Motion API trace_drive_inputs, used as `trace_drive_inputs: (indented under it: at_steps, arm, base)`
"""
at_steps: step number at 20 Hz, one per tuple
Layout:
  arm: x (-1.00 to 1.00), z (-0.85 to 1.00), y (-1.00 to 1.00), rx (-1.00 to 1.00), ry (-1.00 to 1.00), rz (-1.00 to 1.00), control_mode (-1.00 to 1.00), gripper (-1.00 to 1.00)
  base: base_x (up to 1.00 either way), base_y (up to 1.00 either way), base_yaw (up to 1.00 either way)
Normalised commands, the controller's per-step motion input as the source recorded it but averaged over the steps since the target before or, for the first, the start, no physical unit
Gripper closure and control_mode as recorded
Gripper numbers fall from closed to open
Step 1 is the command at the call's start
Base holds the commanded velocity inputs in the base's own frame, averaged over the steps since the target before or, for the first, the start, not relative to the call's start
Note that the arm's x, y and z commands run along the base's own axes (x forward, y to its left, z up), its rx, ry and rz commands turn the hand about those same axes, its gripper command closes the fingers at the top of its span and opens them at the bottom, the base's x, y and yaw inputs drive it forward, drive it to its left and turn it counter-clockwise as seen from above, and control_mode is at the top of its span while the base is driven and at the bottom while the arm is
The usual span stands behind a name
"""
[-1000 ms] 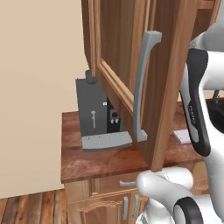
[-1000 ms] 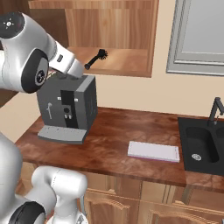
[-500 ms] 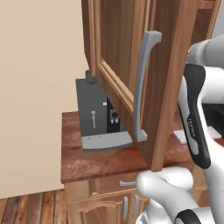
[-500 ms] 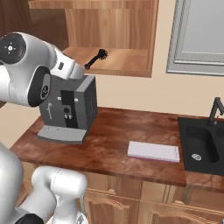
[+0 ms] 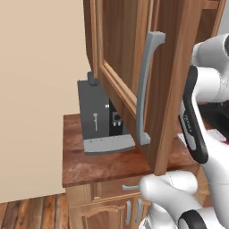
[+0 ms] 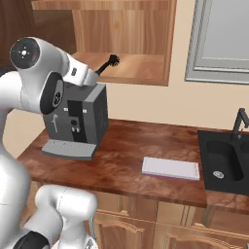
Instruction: Open the cabinet. Pick the dish brush and place it next to the sink. Then close the cabinet.
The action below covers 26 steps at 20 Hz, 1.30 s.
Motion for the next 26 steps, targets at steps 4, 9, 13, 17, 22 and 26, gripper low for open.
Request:
trace_drive_inputs:
  at_steps: [4,9,13,17,22,26]
  arm:
    - [0.31,0.00,0.00,-0.10,0.12,0.04,-1.00,-1.00]
    - [0.27,-0.04,0.00,-0.08,0.02,0.04,-1.00,-1.00]
    - [0.12,-0.30,0.00,-0.05,-0.09,0.01,-1.00,-1.00]
    - [0.24,-0.24,0.00,-0.03,-0.07,0.00,-1.00,-1.00]
    - [0.40,-0.05,0.00,0.00,0.00,0.00,-1.00,-1.00]
    - [0.53,0.00,0.00,0.00,0.02,0.00,-1.00,-1.00]
  base:
    - [0.00,0.00,0.00]
    - [0.00,0.00,0.00]
    - [0.00,0.00,0.00]
    - [0.00,0.00,0.00]
    - [0.00,0.00,0.00]
    - [0.00,0.00,0.00]
